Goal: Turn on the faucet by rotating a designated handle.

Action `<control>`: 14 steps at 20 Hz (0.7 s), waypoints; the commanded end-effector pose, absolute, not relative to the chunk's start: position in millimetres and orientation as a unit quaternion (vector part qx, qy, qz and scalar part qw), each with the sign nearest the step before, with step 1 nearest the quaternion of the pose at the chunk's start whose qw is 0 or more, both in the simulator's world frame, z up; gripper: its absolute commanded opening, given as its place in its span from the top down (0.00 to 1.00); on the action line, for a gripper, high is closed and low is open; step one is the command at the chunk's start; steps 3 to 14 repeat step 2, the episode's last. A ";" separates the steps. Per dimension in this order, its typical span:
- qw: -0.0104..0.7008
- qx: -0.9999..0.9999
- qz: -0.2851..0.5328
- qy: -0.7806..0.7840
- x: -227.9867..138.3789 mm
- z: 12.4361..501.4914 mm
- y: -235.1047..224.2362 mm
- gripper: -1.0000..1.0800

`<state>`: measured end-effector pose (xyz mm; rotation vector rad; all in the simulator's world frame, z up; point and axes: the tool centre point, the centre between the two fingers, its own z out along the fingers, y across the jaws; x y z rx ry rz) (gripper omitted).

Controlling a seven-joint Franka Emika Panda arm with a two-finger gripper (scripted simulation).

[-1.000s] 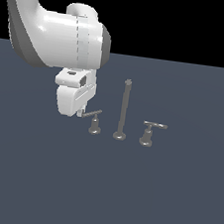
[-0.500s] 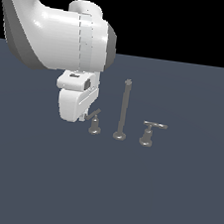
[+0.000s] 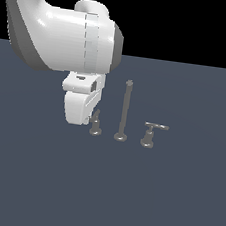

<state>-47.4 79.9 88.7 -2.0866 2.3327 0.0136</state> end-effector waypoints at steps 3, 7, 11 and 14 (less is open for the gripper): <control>0.000 -0.645 0.000 0.764 -44.7 89.1 34.2 1.00; 0.000 -0.645 0.000 0.764 -44.7 89.1 34.2 1.00; 0.000 -0.645 0.000 0.764 -44.7 89.1 34.2 1.00; 0.000 -0.645 0.000 0.764 -44.7 89.1 34.2 1.00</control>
